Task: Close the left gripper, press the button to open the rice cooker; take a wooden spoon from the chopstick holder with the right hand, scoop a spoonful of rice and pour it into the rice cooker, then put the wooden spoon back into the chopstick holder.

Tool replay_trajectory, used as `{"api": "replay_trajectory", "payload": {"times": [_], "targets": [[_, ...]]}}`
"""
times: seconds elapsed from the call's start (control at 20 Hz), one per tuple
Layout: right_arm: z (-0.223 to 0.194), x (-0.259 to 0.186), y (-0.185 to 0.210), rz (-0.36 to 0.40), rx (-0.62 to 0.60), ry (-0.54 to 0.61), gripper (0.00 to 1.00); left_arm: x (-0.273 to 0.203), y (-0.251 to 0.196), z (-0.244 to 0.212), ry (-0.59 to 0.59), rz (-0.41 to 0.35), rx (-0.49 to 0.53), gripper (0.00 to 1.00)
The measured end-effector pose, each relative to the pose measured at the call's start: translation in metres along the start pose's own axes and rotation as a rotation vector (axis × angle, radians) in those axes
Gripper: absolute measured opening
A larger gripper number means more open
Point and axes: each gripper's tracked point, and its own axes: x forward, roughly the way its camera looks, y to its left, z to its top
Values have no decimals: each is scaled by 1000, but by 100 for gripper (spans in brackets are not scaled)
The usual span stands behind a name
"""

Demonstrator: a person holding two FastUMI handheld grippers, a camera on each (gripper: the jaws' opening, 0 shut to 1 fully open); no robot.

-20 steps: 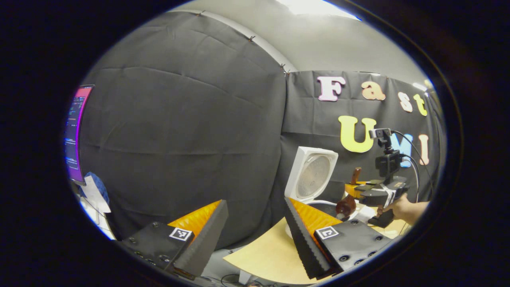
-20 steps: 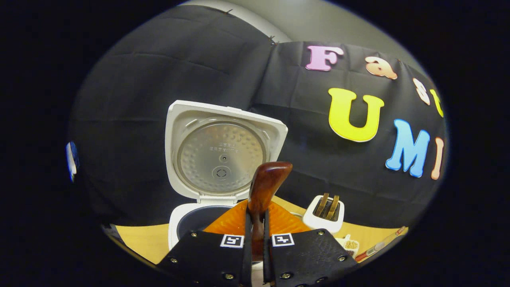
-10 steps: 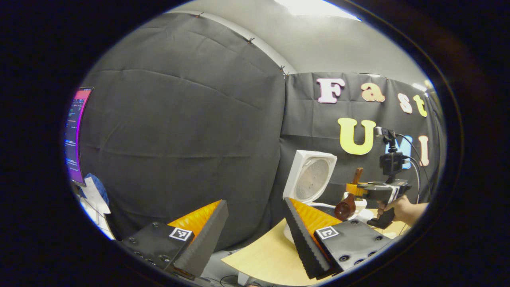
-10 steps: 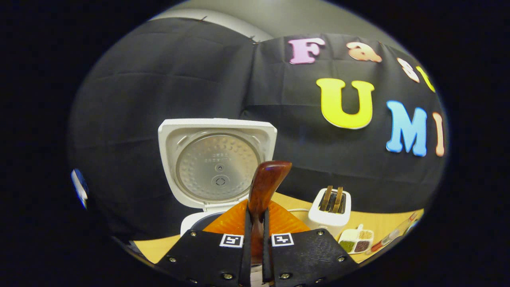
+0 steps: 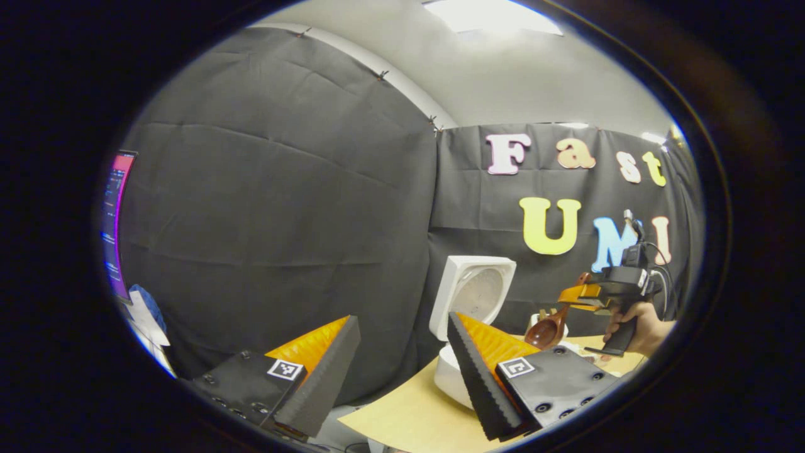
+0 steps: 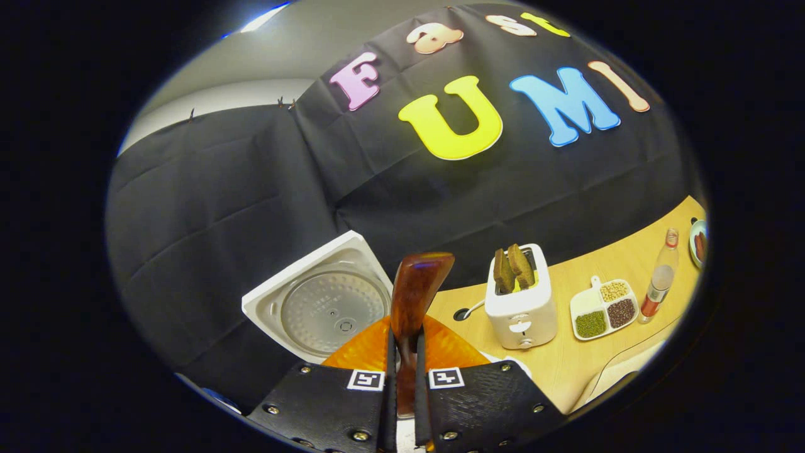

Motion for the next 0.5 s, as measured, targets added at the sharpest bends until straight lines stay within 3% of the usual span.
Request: {"api": "replay_trajectory", "payload": {"times": [0.15,0.5], "targets": [[23,-29,-19,-21,5,-47,11,4,-27,8,-19,-39,10,94],[70,-100,-79,-96,-12,-126,11,6,-96,20,-46,-133,17,99]]}}
